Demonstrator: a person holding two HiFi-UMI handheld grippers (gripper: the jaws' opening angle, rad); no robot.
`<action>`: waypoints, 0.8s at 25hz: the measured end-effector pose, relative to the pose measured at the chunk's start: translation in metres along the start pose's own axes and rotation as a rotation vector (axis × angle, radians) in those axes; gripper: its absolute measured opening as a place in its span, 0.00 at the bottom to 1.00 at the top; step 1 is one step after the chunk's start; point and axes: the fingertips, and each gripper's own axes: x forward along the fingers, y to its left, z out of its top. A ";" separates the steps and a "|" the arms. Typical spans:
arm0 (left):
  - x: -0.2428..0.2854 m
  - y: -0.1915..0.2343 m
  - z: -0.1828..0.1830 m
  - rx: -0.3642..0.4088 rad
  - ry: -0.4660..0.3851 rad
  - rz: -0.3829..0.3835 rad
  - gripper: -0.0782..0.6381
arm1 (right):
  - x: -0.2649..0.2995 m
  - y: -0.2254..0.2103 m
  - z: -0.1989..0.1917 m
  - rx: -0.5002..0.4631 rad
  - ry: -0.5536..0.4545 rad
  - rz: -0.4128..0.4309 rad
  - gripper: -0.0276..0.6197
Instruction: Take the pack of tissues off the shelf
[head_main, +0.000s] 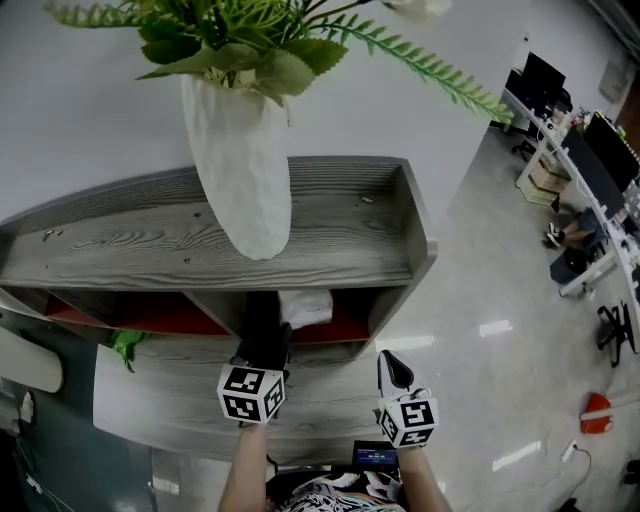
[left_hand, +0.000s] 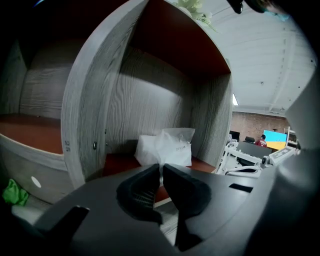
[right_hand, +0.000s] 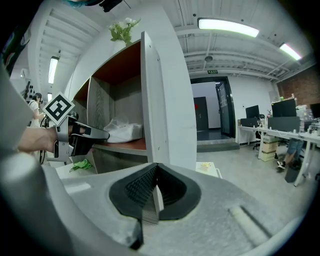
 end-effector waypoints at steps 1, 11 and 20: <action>-0.001 0.000 0.001 0.008 -0.008 0.005 0.14 | -0.002 -0.002 0.001 0.000 -0.002 -0.004 0.05; -0.007 -0.010 0.007 0.040 -0.059 0.012 0.12 | -0.030 -0.018 -0.003 0.013 -0.022 -0.056 0.05; -0.025 -0.019 0.003 0.010 -0.096 -0.007 0.12 | -0.059 -0.016 -0.009 0.013 -0.038 -0.081 0.05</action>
